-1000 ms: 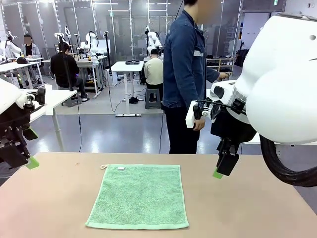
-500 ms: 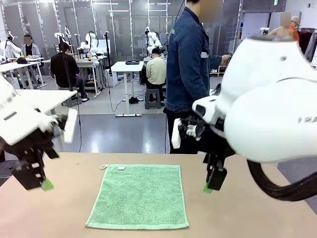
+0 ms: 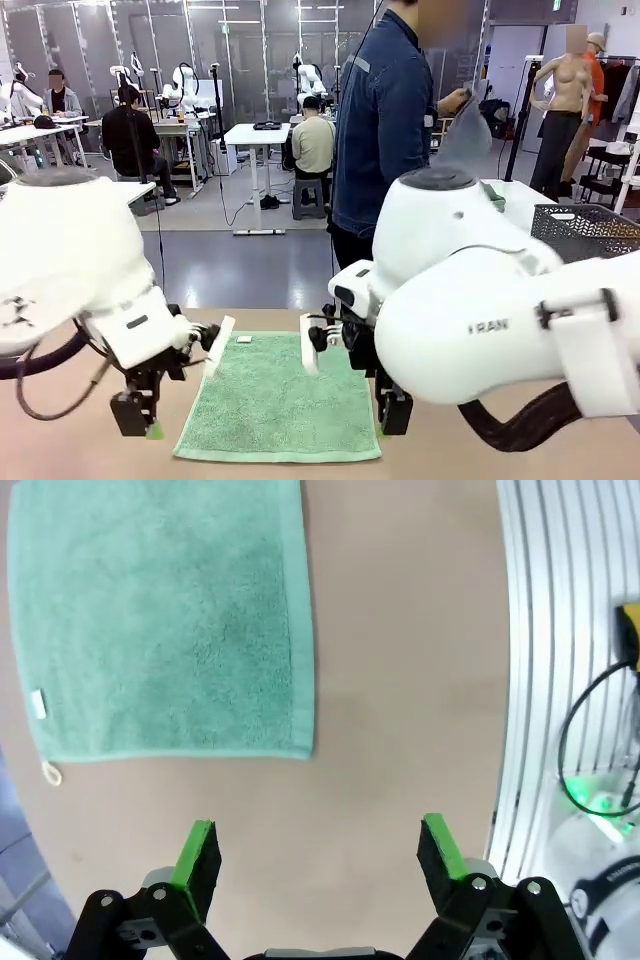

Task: Fold the towels and place them in the basket.
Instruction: When a person lays out a Towel with hook on the table, fold it in half twice.

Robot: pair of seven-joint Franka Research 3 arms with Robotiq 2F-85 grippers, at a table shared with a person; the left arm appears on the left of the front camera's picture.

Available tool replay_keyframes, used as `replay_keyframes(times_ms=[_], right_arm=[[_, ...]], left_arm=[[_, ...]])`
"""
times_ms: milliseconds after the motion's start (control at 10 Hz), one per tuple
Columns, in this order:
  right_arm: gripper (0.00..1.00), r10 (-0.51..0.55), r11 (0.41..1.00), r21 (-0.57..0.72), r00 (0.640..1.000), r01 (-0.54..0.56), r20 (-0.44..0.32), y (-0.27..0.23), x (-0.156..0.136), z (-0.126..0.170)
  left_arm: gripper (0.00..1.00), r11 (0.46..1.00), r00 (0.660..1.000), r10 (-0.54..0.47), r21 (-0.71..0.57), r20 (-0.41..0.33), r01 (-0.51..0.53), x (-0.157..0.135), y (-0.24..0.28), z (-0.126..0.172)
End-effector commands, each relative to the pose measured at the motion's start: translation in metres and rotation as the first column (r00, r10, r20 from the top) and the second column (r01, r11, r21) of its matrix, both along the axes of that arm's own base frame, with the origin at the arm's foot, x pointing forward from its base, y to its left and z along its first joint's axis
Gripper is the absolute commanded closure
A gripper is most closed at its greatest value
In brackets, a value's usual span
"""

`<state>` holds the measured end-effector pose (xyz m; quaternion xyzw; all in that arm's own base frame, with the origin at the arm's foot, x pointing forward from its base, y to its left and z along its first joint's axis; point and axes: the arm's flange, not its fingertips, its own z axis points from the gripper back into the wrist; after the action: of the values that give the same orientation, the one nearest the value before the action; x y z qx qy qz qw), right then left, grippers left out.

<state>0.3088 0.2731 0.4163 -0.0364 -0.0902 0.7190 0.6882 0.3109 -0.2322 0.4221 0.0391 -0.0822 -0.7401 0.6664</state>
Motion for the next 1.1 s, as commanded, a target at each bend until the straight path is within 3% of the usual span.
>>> replay_keyframes(times_ms=[0, 300, 1000], right_arm=[[0.00, 0.035, 0.999, -0.018, 0.999, -0.035, 0.014, 0.002, 0.017, -0.029], [0.00, 0.126, 0.992, -0.028, 0.992, -0.125, 0.022, 0.001, 0.020, -0.059], [0.00, -0.029, 1.000, -0.010, 0.998, 0.029, -0.053, 0.009, 0.043, -0.102]], left_arm=[[0.00, 0.999, 1.000, -0.017, -0.044, 0.002, 0.017, -0.002, 0.005, -0.034], [0.00, 0.997, 0.996, 0.057, -0.041, -0.072, -0.060, 0.005, 0.007, -0.078], [0.00, 0.993, 0.992, 0.115, -0.021, -0.055, -0.116, 0.016, 0.017, -0.121]])
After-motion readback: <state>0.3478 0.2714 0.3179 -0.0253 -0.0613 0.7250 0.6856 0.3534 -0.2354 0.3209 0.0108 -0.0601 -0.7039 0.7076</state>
